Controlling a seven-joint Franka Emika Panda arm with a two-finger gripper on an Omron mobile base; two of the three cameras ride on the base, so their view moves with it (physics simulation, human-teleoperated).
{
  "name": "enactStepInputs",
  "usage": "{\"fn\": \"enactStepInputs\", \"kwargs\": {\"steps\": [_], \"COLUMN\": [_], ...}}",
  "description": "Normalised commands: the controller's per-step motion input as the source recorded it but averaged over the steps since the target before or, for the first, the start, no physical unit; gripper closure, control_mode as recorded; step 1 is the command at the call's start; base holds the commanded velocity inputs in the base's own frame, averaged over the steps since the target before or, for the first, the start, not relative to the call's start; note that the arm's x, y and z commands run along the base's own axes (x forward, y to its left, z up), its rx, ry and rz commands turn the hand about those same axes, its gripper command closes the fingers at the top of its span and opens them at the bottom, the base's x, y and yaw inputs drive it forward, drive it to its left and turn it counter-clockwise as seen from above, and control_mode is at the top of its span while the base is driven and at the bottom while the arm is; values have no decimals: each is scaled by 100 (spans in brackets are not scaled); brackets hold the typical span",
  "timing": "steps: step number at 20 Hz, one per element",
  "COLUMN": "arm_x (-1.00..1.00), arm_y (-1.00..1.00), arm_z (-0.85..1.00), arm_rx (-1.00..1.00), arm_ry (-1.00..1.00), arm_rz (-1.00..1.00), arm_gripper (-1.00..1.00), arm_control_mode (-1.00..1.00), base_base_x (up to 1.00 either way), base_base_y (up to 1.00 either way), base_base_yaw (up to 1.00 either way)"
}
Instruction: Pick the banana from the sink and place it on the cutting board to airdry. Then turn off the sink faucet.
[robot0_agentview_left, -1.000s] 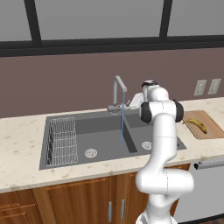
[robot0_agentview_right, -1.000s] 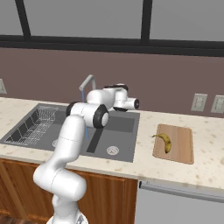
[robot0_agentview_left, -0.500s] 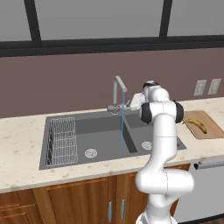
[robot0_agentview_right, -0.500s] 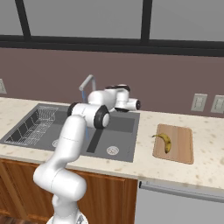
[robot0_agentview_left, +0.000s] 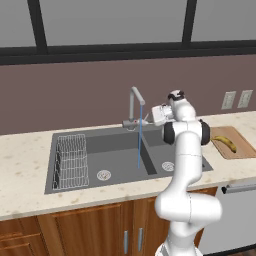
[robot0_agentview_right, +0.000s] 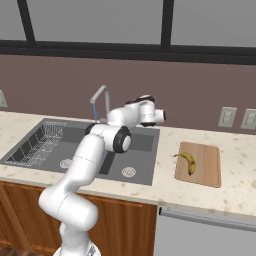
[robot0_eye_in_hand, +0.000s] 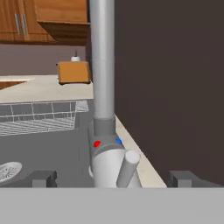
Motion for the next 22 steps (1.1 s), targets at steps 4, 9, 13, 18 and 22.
{"fn": "enactStepInputs", "kwargs": {"steps": [4,9,13,18,22], "arm_x": [28,29,27,24,29], "arm_y": [95,100,100,100,100], "arm_z": [46,49,47,46,48], "arm_rx": [0,0,-1,-7,-9], "arm_ry": [4,2,0,-3,-5], "arm_rz": [31,26,19,9,5], "arm_gripper": [-100,-100,-100,-100,-100], "arm_control_mode": [-100,-100,-100,-100,-100], "base_base_x": [0,0,0,0,0], "base_base_y": [0,0,0,0,0], "base_base_yaw": [0,0,0,0,0]}}
